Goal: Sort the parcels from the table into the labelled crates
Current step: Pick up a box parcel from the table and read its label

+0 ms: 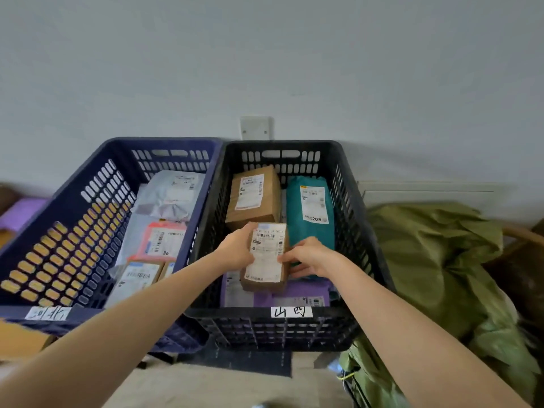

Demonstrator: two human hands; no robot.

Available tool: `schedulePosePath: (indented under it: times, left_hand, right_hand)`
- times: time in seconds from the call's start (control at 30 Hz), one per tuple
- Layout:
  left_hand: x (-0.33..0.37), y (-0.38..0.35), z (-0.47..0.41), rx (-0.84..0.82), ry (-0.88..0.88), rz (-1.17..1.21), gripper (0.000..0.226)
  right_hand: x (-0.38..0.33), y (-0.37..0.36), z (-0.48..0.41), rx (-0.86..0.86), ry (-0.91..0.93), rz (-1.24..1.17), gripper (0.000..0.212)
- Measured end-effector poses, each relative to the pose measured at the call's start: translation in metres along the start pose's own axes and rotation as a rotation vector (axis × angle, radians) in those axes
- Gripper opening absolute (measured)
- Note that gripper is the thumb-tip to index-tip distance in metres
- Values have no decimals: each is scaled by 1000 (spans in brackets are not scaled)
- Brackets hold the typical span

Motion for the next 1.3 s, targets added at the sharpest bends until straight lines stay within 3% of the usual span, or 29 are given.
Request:
schedulePosePath:
  times: [0.37, 0.87, 1.07, 1.23, 1.3]
  left_hand:
    - [-22, -21, -13, -61, 35, -288, 58]
    - [-44, -20, -22, -83, 119, -332, 49]
    - [-40, -16, -28, -75, 109, -313, 54]
    - [-42, -18, -32, -118, 129, -305, 59]
    - [-43, -18, -34, -137, 131, -308, 63]
  right_hand:
    - [-12, -24, -23, 1, -12, 46, 41]
    - [-25, -50, -59, 82, 37, 179, 24]
    - [-26, -48, -60, 2, 100, 221, 58]
    - [-41, -42, -58, 142, 383, 503, 85]
    - [-43, -46, -56, 112, 491, 618, 90]
Point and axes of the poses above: each hand's wrist, its own z-axis away from the middle knuckle, its own y-axis out of the back of the hand, x = y × z, the point moved 8 cm from there along -z, towards the middle knuckle, and after that the axes turned 14 degrees about z, right-handed, at the moved point
